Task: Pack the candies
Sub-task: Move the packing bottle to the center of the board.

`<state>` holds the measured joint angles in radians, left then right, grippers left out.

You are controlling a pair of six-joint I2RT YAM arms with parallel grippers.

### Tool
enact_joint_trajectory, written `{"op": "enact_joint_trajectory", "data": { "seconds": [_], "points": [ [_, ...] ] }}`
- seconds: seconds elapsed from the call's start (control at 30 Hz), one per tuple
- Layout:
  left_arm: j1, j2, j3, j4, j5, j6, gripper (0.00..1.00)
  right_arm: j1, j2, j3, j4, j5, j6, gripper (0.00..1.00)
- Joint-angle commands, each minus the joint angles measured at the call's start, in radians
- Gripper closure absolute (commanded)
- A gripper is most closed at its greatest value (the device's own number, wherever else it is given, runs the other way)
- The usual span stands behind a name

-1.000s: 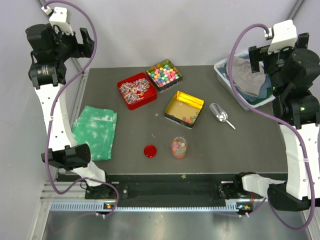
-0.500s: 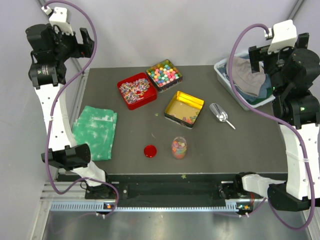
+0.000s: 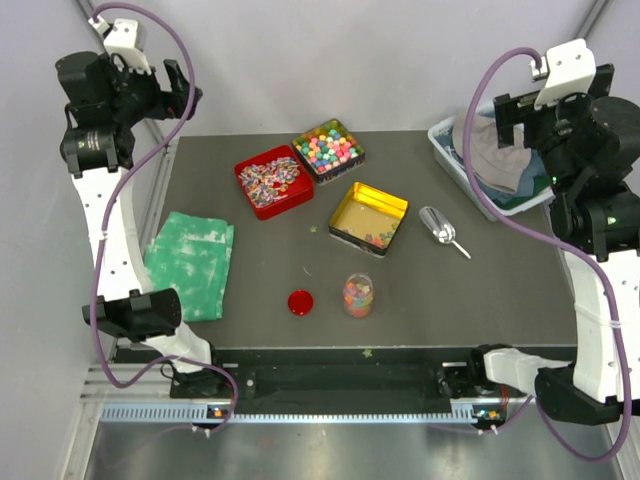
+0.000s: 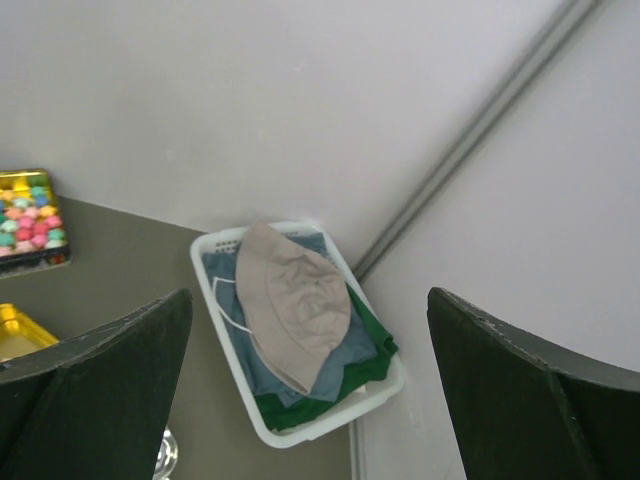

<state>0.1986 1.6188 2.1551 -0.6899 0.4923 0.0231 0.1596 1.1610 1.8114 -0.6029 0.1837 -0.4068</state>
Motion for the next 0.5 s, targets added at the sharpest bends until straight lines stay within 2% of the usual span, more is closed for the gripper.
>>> {"op": "enact_joint_trajectory", "data": {
  "seconds": [0.0,0.13,0.23,0.47],
  "points": [
    [0.004,-0.053,-0.02,0.062,0.123,-0.018,0.01,-0.012,-0.012,0.046,-0.087,-0.214,0.016,0.01],
    [-0.004,-0.086,-0.102,0.095,0.196,-0.02,0.01,-0.012,-0.012,0.04,-0.139,-0.367,0.019,0.01],
    [-0.005,-0.103,-0.142,0.105,0.206,-0.02,0.01,-0.012,-0.009,0.04,-0.159,-0.42,0.023,0.01],
    [-0.011,-0.165,-0.268,0.141,0.334,-0.02,0.01,-0.011,-0.009,0.039,-0.207,-0.549,0.042,0.01]
  ]
}}
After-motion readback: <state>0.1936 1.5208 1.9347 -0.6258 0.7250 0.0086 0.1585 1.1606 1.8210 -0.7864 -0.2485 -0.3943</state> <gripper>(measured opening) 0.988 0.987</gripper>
